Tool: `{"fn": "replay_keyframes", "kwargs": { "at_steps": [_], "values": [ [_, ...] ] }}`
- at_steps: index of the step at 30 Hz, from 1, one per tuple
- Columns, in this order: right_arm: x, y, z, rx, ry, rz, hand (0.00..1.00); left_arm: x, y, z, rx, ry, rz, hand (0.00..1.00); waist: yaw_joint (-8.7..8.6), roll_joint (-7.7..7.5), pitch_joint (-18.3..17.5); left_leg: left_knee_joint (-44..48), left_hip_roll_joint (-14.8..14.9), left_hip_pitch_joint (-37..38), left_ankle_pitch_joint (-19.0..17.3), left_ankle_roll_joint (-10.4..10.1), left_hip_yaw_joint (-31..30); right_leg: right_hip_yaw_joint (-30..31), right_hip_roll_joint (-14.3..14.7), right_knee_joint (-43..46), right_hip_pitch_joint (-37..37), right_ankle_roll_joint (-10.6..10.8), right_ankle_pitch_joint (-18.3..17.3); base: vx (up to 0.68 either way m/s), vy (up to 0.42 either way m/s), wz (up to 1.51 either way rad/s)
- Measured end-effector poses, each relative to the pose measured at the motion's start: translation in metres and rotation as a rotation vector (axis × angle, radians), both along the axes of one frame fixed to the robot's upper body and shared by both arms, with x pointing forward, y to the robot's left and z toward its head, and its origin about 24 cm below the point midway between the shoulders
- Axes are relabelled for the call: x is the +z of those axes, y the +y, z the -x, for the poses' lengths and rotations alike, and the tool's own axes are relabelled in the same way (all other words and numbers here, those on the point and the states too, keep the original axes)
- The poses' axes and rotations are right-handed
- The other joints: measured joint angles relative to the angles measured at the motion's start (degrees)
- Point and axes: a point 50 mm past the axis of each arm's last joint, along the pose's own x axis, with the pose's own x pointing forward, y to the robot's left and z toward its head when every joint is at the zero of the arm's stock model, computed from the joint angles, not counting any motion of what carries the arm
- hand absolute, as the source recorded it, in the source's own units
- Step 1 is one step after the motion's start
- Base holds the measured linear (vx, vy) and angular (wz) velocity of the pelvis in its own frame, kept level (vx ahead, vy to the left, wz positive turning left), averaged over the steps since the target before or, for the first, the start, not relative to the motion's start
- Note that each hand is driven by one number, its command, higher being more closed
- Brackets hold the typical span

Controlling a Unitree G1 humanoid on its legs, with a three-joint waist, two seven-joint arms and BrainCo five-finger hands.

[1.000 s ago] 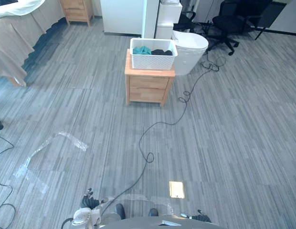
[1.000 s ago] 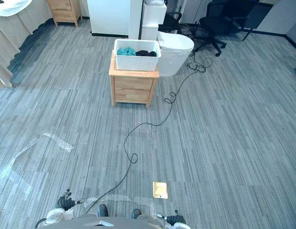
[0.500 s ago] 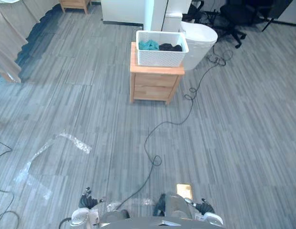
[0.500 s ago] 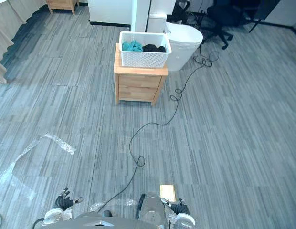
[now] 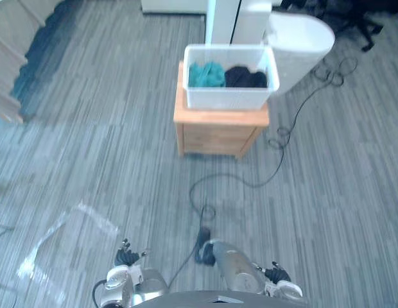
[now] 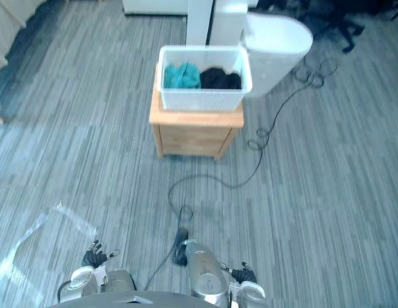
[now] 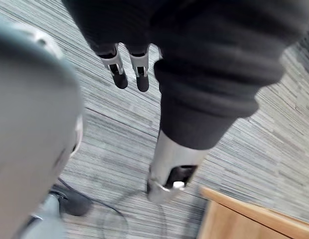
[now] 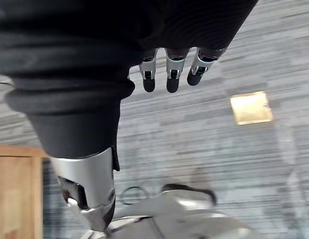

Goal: Pick up the laundry basket with both hands and put the clothes into the washing machine.

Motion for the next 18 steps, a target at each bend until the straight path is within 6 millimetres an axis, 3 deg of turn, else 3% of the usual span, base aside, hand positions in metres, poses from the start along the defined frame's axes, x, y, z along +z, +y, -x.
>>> {"fn": "replay_keyframes", "kwargs": {
  "at_steps": [2,3,5,6,7,8,9,10,11,12,14,16,17,18],
  "values": [
    [0.005,0.001,-0.011,0.034,-0.035,0.012,0.0,0.004,0.001,-0.005,-0.002,-0.027,-0.005,0.0,0.46,-0.61,-0.1,-4.4,-1.4,-6.4,-2.7,-0.3,1.3,1.6,0.4,-4.2,4.5,0.7,-0.6,0.48,-0.135,-0.24],
    [0.008,0.003,-0.019,0.053,-0.058,0.016,0.0,0.005,0.002,-0.005,-0.006,-0.034,-0.011,0.0,0.83,-0.61,-0.1,-11.6,-4.1,-10.2,-4.4,-0.8,0.8,2.9,0.4,-6.6,6.7,1.1,-0.7,0.44,-0.06,-0.48],
    [0.012,0.008,-0.033,0.09,-0.089,0.015,0.0,0.004,0.002,-0.003,-0.011,-0.033,-0.011,0.0,1.39,-0.77,0.0,-28.4,-9.4,-13.4,-4.5,-1.8,-1.6,5.2,0.2,-9.2,9.9,2.3,-0.5,0.5,-0.018,-0.72],
    [0.013,0.011,-0.038,0.109,-0.1,0.015,0.0,0.004,0.001,-0.002,-0.012,-0.034,-0.009,0.0,2.02,-0.63,-0.2,-43.4,-13.3,-12.8,-1.9,-4.0,-4.6,7.5,0.4,-10.5,12.2,3.2,-0.9,0.56,0.057,-1.03],
    [0.013,0.014,-0.039,0.136,-0.106,0.018,0.0,0.004,-0.001,0.0,-0.02,-0.032,-0.007,0.0,2.91,0.34,-0.7,-52.9,-14.8,-12.8,2.1,-4.5,-7.2,10.5,1.3,-11.3,13.9,4.0,-1.4,0.56,0.105,-1.17],
    [0.013,0.015,-0.04,0.15,-0.107,0.021,0.0,0.003,-0.004,0.001,-0.022,-0.029,-0.002,0.0,3.3,0.95,-1.1,-54.7,-14.9,-13.1,3.8,-4.5,-8.2,12.0,1.9,-11.3,14.7,4.6,-1.9,0.51,0.198,-1.43],
    [0.013,0.019,-0.039,0.18,-0.107,0.021,0.0,0.002,-0.005,0.005,-0.014,-0.023,0.01,0.0,3.87,1.23,-1.9,-54.4,-15.5,-13.4,6.1,-2.2,-9.6,14.6,2.1,-10.5,15.9,5.5,-4.8,0.56,0.256,-1.6],
    [0.012,0.025,-0.038,0.23,-0.099,0.029,0.0,0.002,-0.002,0.006,-0.001,-0.025,0.008,0.0,4.37,0.94,-3.0,-50.6,-16.6,-13.4,11.0,2.6,-11.1,17.9,1.4,-5.9,15.9,6.9,-9.0,0.58,0.25,-1.4],
    [0.011,0.03,-0.036,0.246,-0.091,0.022,0.0,0.002,-0.002,0.005,-0.004,-0.026,0.008,0.0,3.52,-0.78,-3.5,-49.1,-17.3,-13.3,8.9,2.9,-10.1,18.9,0.1,-2.5,14.9,8.0,-10.3,0.57,0.213,-0.9],
    [0.008,0.034,-0.032,0.257,-0.08,0.015,0.0,0.003,0.004,0.004,-0.026,-0.028,-0.014,0.0,2.43,-2.42,-4.4,-49.4,-18.7,-12.1,6.8,3.0,-8.9,18.8,-2.1,7.8,9.9,10.9,-10.9,0.44,0.158,-0.34],
    [0.007,0.04,-0.032,0.26,-0.082,-0.004,0.0,0.004,0.005,0.002,-0.055,-0.027,-0.026,0.0,2.2,-3.82,-4.5,-51.3,-20.0,-8.8,5.1,3.9,-6.7,17.3,-5.8,22.4,3.0,16.6,-10.3,0.49,0.197,-0.37],
    [0.008,0.043,-0.035,0.279,-0.085,-0.006,0.0,0.001,0.003,0.006,-0.07,-0.001,-0.023,0.0,2.26,-3.43,-4.4,-54.7,-20.8,-3.5,4.9,4.2,-6.6,11.9,-9.0,25.5,1.4,13.0,-12.1,0.46,0.159,-0.16],
    [0.008,0.043,-0.036,0.305,-0.083,0.006,0.0,0.001,0.003,0.006,-0.075,0.0,-0.023,0.0,2.42,-2.34,-4.2,-58.3,-20.3,0.9,4.9,4.2,-7.0,6.7,-10.2,21.0,1.2,9.7,-13.1,0.34,0.077,0.02],
    [0.008,0.042,-0.036,0.307,-0.083,0.01,0.0,0.001,0.003,0.006,-0.074,-0.001,-0.024,0.0,2.37,-2.07,-4.3,-59.0,-20.0,1.9,4.9,4.2,-7.1,6.1,-10.3,18.9,0.8,9.4,-13.2,0.3,0.045,0.07]
  ]
}}
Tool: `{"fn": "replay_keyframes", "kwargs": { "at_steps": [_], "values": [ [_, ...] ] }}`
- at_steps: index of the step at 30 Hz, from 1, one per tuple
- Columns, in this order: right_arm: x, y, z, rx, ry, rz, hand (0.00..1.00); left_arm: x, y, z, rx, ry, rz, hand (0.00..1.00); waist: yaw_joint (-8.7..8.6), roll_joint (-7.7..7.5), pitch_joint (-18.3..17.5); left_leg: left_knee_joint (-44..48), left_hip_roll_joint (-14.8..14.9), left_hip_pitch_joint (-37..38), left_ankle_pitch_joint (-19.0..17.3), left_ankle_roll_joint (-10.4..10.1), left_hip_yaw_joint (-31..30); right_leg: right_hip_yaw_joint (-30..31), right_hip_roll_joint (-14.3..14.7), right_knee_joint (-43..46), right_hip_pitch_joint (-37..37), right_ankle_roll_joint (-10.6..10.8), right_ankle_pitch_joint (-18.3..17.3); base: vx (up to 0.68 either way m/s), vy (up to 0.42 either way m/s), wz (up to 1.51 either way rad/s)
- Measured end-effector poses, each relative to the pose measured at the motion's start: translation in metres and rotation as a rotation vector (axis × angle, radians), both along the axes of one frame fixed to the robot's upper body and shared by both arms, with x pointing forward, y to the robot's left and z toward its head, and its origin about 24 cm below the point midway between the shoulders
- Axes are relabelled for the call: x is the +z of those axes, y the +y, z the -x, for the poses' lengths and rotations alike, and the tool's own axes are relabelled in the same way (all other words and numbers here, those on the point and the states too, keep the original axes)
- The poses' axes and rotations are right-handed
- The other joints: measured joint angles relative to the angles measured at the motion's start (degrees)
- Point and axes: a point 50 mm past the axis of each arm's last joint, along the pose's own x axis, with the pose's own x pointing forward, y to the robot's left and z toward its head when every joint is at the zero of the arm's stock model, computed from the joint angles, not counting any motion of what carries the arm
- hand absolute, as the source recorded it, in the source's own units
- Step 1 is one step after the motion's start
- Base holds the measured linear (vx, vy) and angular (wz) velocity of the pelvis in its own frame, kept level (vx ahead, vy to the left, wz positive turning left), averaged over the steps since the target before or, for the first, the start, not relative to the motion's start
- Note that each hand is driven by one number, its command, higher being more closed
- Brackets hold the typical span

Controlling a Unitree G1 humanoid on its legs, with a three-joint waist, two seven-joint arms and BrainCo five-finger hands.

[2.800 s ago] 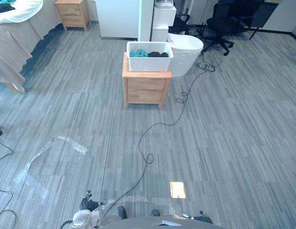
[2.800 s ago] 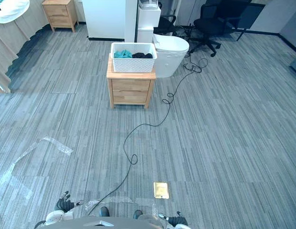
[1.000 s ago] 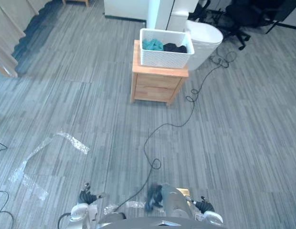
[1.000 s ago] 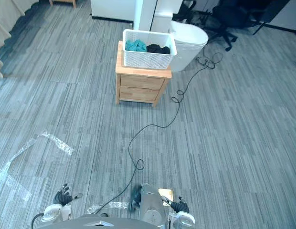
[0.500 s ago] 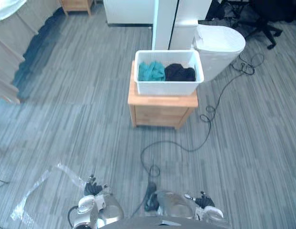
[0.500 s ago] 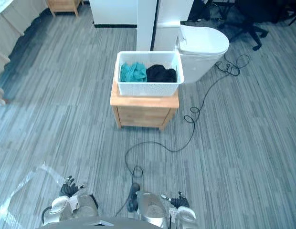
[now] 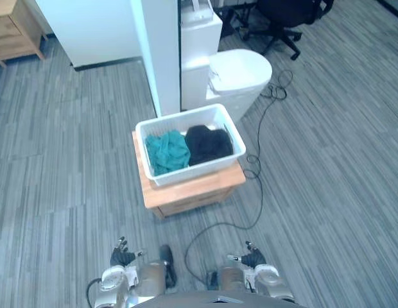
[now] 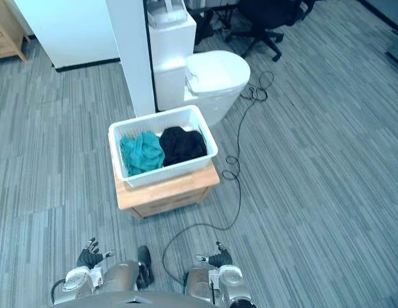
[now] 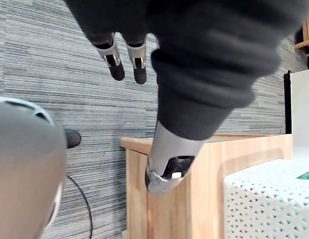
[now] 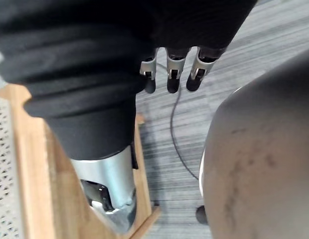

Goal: Pick up the laundry basket with both hands and put the clothes into the washing machine.

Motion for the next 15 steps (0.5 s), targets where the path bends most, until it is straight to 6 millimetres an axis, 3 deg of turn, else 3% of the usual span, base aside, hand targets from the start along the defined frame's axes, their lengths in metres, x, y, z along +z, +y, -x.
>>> {"fn": "replay_keyframes", "kwargs": {
  "at_steps": [2,3,5,7,8,10,11,15],
  "values": [
    [0.002,-0.005,-0.002,-0.006,-0.008,0.011,0.0,0.0,0.0,0.0,-0.001,0.001,0.0,0.0,-0.08,1.44,0.2,-0.6,2.0,1.6,-0.5,-0.8,-0.4,0.3,-0.5,-8.6,-3.4,0.5,1.8,0.28,-0.076,0.08],
    [0.002,-0.005,-0.003,-0.008,-0.01,0.011,0.0,0.0,0.0,0.0,-0.001,0.001,0.001,0.0,-0.12,1.32,0.1,-0.7,2.2,1.8,-0.6,-0.9,-0.5,0.4,-0.7,-9.7,-3.9,0.8,2.5,0.29,-0.146,0.11],
    [0.002,-0.005,-0.003,-0.017,-0.015,0.009,0.0,-0.001,-0.001,0.001,0.002,0.007,0.006,0.0,-0.22,1.34,0.1,-0.6,3.2,3.2,-1.3,-3.0,-1.0,2.2,-1.2,-16.5,-4.9,1.2,8.6,0.17,-0.164,0.21],
    [-0.003,-0.003,0.005,-0.022,0.023,0.0,0.0,-0.004,0.003,0.009,0.012,0.033,0.002,0.0,-0.18,-1.72,-1.4,0.0,2.1,5.2,-3.2,-6.0,-1.8,4.9,-3.6,-21.3,-4.8,1.7,20.8,0.24,-0.321,0.33],
    [-0.002,-0.006,0.005,-0.024,0.023,0.007,0.0,-0.007,0.001,0.011,0.019,0.049,0.01,0.0,-0.04,-1.6,-1.4,0.0,2.9,6.1,-4.0,-7.6,-2.6,4.4,-3.4,-19.1,-4.7,2.9,19.5,0.2,-0.416,0.24],
    [0.0,-0.017,0.004,-0.026,0.017,0.035,0.0,-0.01,-0.012,0.017,0.031,0.062,0.047,0.0,-0.81,1.35,-2.6,0.6,6.5,4.7,-3.9,-9.3,-4.2,1.4,-0.8,-18.1,-4.7,1.5,16.6,0.1,-0.324,0.36],
    [0.001,-0.021,0.003,-0.029,0.01,0.045,0.0,-0.01,-0.015,0.017,0.035,0.062,0.057,0.0,-1.24,2.08,-2.7,0.7,7.2,4.1,-3.4,-10.0,-5.3,0.0,-0.6,-17.2,-4.8,0.9,15.5,0.06,-0.212,0.49],
    [0.0,-0.032,0.01,-0.055,0.033,0.067,0.0,-0.012,-0.011,0.022,0.095,0.072,0.071,0.0,-1.52,2.11,-2.7,1.0,8.7,3.5,-1.3,-11.2,-7.9,-5.0,-0.5,-13.6,-3.3,-0.3,11.3,0.06,-0.229,0.7]
  ]
}}
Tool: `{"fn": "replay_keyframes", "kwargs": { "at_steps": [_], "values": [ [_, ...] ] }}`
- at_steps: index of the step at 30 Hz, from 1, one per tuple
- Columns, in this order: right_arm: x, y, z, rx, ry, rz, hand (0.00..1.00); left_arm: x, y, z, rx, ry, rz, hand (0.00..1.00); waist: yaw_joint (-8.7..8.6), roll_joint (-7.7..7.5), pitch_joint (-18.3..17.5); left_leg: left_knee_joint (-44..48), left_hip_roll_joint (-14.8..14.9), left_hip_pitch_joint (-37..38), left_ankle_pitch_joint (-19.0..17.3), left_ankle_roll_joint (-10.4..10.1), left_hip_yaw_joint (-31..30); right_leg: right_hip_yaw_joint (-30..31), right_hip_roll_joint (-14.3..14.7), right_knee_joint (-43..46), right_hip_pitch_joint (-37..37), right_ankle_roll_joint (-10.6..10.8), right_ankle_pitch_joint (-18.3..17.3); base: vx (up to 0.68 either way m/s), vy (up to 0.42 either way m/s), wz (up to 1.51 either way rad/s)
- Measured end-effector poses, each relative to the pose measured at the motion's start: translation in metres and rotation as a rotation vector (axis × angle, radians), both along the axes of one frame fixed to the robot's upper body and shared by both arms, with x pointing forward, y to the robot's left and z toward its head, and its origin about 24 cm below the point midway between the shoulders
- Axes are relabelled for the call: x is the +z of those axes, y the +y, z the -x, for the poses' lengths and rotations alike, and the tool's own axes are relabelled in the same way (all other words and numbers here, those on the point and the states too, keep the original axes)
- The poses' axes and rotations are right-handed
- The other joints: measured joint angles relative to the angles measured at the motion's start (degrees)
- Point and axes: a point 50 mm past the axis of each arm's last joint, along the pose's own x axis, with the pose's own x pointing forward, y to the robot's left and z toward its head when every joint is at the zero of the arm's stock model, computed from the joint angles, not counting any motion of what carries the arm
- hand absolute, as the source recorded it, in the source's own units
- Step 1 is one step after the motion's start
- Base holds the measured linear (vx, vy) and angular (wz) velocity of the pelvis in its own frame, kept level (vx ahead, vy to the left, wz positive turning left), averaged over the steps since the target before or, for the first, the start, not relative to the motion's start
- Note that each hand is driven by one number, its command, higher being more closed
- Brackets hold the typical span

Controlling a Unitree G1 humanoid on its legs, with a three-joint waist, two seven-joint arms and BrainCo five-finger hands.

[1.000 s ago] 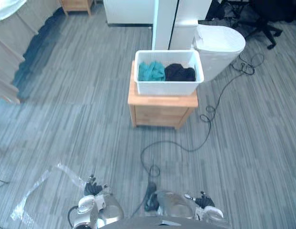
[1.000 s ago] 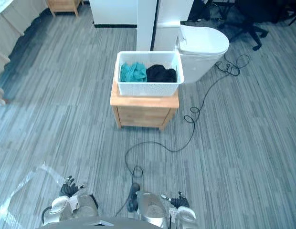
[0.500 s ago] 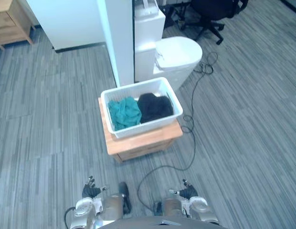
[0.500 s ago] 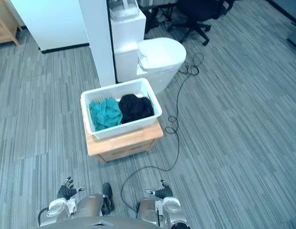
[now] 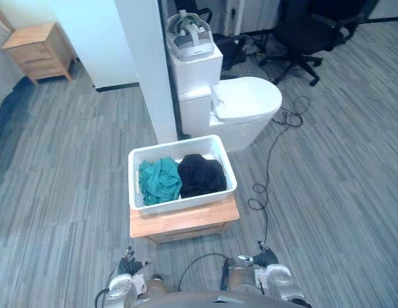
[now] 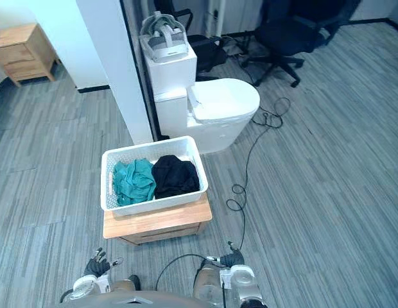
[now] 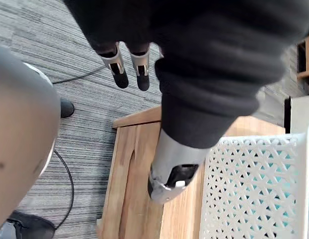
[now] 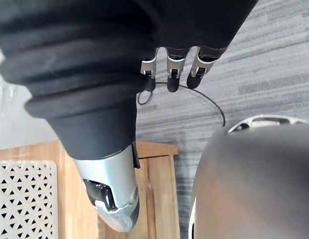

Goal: Pick up the laundry basket with both hands and put the clothes into the washing machine.

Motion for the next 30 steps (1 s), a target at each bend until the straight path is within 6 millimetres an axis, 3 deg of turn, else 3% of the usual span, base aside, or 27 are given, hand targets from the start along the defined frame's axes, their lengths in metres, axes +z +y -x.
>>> {"fn": "replay_keyframes", "kwargs": {
  "at_steps": [4,7,11,16,18,23,28,30],
  "values": [
    [-0.005,-0.009,0.016,-0.049,0.046,0.008,0.0,0.0,0.009,0.002,0.062,0.003,-0.009,0.0,0.05,-1.06,1.1,3.6,-0.2,-2.4,0.9,0.3,0.9,-4.1,-2.0,1.7,2.0,-0.3,-2.6,0.0,-0.073,0.6],
    [-0.007,-0.012,0.026,-0.095,0.06,0.005,0.0,0.006,0.018,0.0,0.156,-0.037,-0.021,0.0,-0.03,-0.92,1.1,1.7,-0.1,-2.4,1.9,0.9,6.9,-5.4,-2.5,1.3,2.1,-0.2,-2.4,-0.01,-0.002,0.24],
    [-0.006,-0.012,0.025,-0.113,0.048,0.001,0.0,0.043,0.04,-0.02,0.32,-0.251,-0.081,0.0,0.03,-0.7,2.0,-0.4,-0.5,-2.5,2.4,0.9,7.4,-5.3,-2.4,0.2,1.4,-0.3,-1.0,-0.01,0.03,-0.01],
    [-0.002,-0.017,0.026,-0.112,0.026,0.017,0.0,0.153,0.071,-0.059,0.362,-0.778,-0.246,0.0,0.18,0.98,2.5,-1.9,-1.4,-2.2,2.4,1.0,9.6,-3.9,-2.2,-2.9,1.2,0.4,1.0,0.0,0.072,-0.13],
    [0.0,-0.018,0.024,-0.103,0.015,0.022,0.0,0.18,0.072,-0.072,0.345,-0.912,-0.269,0.0,-0.08,1.71,2.5,-2.5,-1.9,-1.7,2.4,1.1,10.2,-3.2,-2.2,-3.7,1.3,0.6,2.0,0.03,0.069,-0.17],
    [0.006,-0.017,0.012,-0.051,-0.015,0.033,0.0,0.219,0.08,-0.126,0.256,-1.068,-0.305,0.0,-1.08,2.27,3.0,-2.6,-2.3,-2.6,2.2,1.6,13.2,-0.2,-1.9,-3.7,-1.8,0.1,3.8,0.0,0.043,-0.29],
    [0.02,-0.01,-0.017,0.014,-0.109,0.03,0.0,0.238,0.102,-0.187,0.176,-0.946,-0.432,0.0,-2.96,1.41,7.0,-0.4,-2.1,-6.3,2.3,1.8,15.6,2.9,-1.7,-1.6,-7.5,-0.8,4.9,-0.07,-0.001,-0.28],
    [0.026,-0.007,-0.025,0.035,-0.146,0.029,0.0,0.244,0.11,-0.202,0.168,-0.895,-0.455,0.0,-3.28,0.89,8.8,0.8,-1.5,-8.3,2.3,1.9,16.1,3.7,-1.3,-1.2,-9.8,-1.0,5.4,-0.1,-0.031,-0.19]
  ]
}}
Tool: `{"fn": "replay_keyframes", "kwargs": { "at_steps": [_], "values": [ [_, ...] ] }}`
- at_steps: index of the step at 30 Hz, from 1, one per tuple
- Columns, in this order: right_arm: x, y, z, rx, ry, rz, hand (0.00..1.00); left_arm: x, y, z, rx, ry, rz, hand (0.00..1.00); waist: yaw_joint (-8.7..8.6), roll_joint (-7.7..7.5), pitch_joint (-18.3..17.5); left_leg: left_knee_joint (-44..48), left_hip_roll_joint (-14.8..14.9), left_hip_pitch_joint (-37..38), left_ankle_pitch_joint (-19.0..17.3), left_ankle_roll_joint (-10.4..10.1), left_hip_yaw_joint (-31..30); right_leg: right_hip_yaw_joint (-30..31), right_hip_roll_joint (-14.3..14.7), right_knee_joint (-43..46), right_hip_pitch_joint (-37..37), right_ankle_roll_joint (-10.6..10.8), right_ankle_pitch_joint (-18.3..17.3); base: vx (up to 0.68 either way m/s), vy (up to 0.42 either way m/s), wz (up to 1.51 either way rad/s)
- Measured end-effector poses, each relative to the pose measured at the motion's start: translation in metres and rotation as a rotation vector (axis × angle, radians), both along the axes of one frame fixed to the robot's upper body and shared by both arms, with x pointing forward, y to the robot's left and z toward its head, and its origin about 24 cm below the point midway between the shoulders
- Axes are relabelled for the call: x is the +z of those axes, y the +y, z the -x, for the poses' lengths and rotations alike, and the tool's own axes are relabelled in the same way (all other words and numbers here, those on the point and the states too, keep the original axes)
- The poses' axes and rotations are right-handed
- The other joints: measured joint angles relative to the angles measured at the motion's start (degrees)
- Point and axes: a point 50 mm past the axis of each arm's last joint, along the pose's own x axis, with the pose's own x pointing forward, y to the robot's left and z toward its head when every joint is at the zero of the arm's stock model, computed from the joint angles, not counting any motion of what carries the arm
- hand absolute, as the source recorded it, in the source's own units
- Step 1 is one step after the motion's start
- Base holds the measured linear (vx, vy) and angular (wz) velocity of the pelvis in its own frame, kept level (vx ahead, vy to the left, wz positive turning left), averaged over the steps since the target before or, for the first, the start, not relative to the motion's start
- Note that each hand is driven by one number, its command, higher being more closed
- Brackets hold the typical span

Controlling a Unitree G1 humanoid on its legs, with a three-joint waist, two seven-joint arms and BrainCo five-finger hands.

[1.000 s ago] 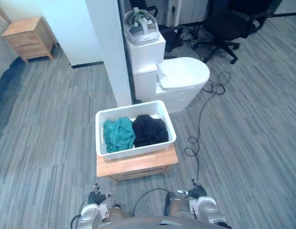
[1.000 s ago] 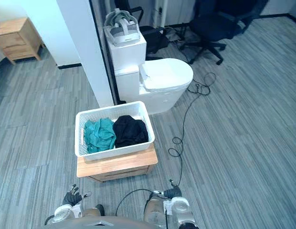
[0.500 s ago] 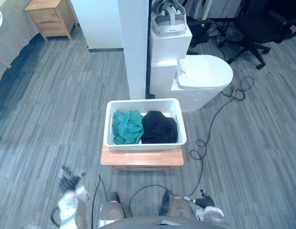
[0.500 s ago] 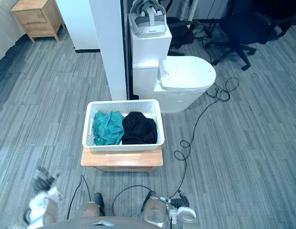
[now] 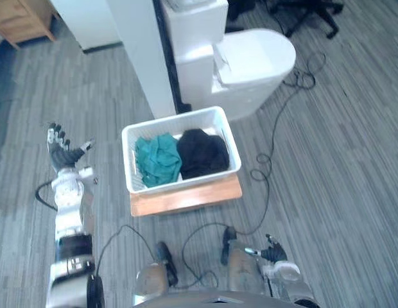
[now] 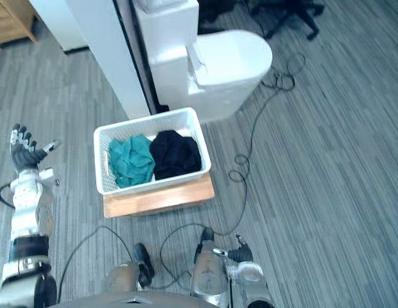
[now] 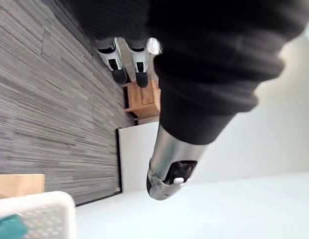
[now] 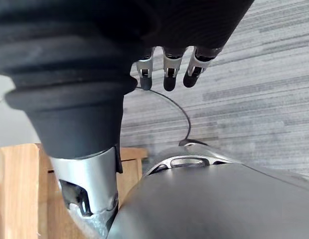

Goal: Pick up the laundry basket with both hands and put the clothes into the washing machine.

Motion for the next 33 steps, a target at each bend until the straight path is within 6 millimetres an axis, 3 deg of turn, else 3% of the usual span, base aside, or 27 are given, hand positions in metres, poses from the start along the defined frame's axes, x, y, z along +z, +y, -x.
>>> {"fn": "replay_keyframes", "kwargs": {
  "at_steps": [6,15,21,25,33],
  "values": [
    [0.011,0.004,-0.01,-0.009,-0.066,-0.013,0.0,-0.004,0.006,-0.024,0.007,0.157,0.002,0.0,0.31,-1.18,5.0,4.3,2.8,-3.8,-0.9,0.1,0.9,0.1,1.0,1.0,-2.9,-0.5,0.6,-0.07,-0.037,-0.09],
    [0.014,0.005,-0.011,-0.042,-0.093,-0.035,0.0,0.007,0.002,-0.037,-0.064,0.16,0.033,0.0,1.81,-1.6,5.5,8.8,5.5,-6.4,-4.1,0.1,3.5,1.5,2.1,1.4,-4.6,-0.7,0.7,-0.03,0.001,-0.12],
    [0.023,0.007,-0.019,-0.038,-0.143,-0.041,0.0,0.002,-0.007,-0.042,-0.116,0.17,0.077,0.0,2.89,-1.96,6.2,12.2,6.8,-9.0,-5.1,0.3,6.3,2.4,2.1,2.1,-7.7,-0.7,0.8,0.03,0.025,-0.06],
    [0.037,0.022,-0.034,0.005,-0.228,-0.068,0.0,-0.004,-0.009,-0.043,-0.135,0.199,0.098,0.0,3.33,-2.17,7.5,12.6,8.0,-9.7,-5.1,0.3,7.9,2.7,3.1,1.5,-8.5,-1.3,1.2,0.02,-0.022,-0.09],
    [0.048,0.051,-0.044,0.044,-0.304,-0.161,0.0,-0.008,-0.007,-0.042,-0.15,0.208,0.134,0.0,3.32,-2.9,7.9,13.1,9.2,-11.4,-5.1,0.2,9.0,3.3,4.3,0.3,-10.2,-1.5,2.3,0.0,-0.018,-0.08]
  ]
}}
